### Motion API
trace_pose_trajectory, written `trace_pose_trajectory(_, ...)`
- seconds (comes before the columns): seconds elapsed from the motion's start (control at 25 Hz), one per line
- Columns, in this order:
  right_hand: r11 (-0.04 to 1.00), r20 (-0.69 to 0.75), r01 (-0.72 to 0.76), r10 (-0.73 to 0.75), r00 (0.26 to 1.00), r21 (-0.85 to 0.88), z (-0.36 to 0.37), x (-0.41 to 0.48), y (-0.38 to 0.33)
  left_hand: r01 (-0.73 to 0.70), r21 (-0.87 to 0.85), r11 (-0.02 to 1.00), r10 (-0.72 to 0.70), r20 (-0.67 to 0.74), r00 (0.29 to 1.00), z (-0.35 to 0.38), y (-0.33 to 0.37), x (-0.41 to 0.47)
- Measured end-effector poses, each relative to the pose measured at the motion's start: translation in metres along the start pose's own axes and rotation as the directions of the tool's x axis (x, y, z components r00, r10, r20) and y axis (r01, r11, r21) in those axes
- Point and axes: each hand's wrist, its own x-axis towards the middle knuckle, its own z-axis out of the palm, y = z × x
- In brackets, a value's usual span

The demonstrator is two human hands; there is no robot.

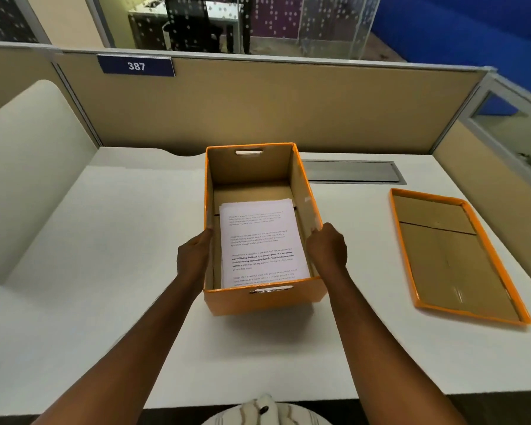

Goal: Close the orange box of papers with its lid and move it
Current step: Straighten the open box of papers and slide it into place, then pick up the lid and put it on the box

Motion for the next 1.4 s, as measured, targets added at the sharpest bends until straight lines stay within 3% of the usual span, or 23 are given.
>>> trace_pose_trajectory(0.32,0.993,-0.031,-0.119,0.119,0.992,0.012,0.024,-0.054,0.009,-0.055,0.162,0.985,0.045,0.063,0.997,-0.040,-0.020,-0.007)
trace_pose_trajectory(0.68,0.986,0.008,-0.160,0.160,0.987,0.055,0.038,-0.075,0.021,-0.026,0.247,0.969,0.021,0.025,0.999,-0.051,-0.039,-0.010)
trace_pose_trajectory(0.76,0.979,0.019,-0.184,0.183,0.983,0.083,0.035,-0.075,0.021,-0.136,0.422,0.896,0.175,-0.055,0.983,-0.051,-0.041,-0.010)
trace_pose_trajectory(0.84,0.972,0.016,-0.195,0.195,0.981,0.128,0.032,-0.072,0.022,-0.317,0.554,0.770,0.429,-0.080,0.900,-0.048,-0.032,-0.016)
trace_pose_trajectory(0.96,0.976,-0.055,-0.177,0.185,0.981,0.129,0.023,-0.062,0.029,-0.624,0.493,0.606,0.685,0.074,0.725,-0.027,-0.004,-0.033)
trace_pose_trajectory(1.16,0.980,-0.124,-0.154,0.170,0.978,0.125,-0.006,-0.017,0.064,-0.785,0.259,0.562,0.722,0.309,0.619,0.056,0.035,-0.085)
trace_pose_trajectory(1.28,0.983,-0.109,-0.159,0.168,0.980,0.089,-0.025,0.013,0.099,-0.789,0.206,0.579,0.686,0.399,0.608,0.124,0.042,-0.104)
trace_pose_trajectory(1.4,0.984,-0.099,-0.169,0.173,0.980,0.052,-0.054,0.053,0.142,-0.673,0.278,0.685,0.466,0.542,0.699,0.207,0.039,-0.111)
